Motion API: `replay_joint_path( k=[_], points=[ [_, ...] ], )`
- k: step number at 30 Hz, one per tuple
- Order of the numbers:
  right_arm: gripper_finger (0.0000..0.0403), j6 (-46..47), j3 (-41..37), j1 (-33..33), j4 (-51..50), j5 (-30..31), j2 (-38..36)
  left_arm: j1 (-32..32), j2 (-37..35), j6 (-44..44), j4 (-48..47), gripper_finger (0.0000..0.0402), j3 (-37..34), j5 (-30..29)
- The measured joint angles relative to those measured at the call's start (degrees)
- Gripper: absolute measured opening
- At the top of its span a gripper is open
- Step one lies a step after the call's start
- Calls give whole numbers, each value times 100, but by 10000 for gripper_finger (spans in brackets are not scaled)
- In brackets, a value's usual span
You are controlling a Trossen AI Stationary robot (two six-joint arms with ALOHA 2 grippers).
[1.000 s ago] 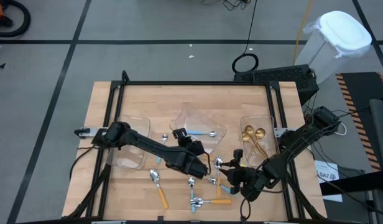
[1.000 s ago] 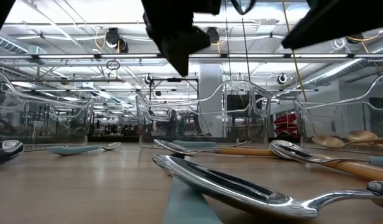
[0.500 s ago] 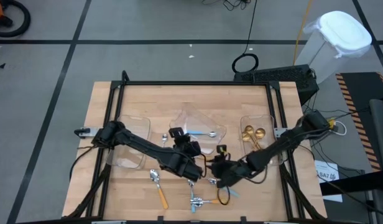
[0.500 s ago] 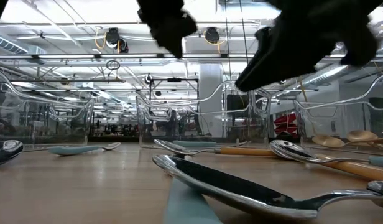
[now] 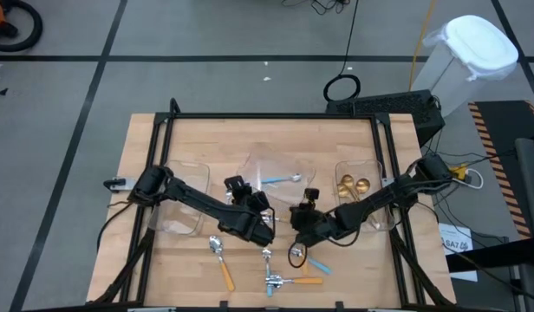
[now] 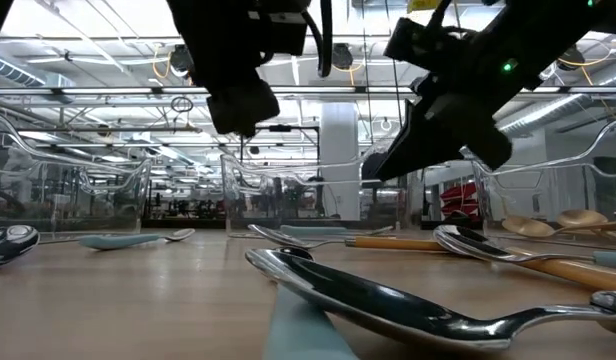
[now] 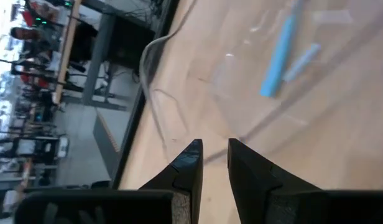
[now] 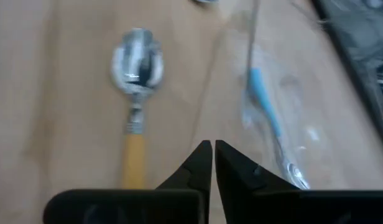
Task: Sort silverware by color (type)
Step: Adjust the top center transparent bin
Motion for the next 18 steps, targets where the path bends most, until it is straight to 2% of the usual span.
replay_joint_path(
  k=[10,14,18],
  points=[
    [13,-139,0,-543,-310,185,0,-541,-232,-10,484,76,10,522],
    [13,-135,0,-546,-332,174,0,-787,-354,-148,522,76,104,576],
    [13,-126,-2,-424,-441,660,-126,-941,-345,134,590,76,392,576]
  ],
)
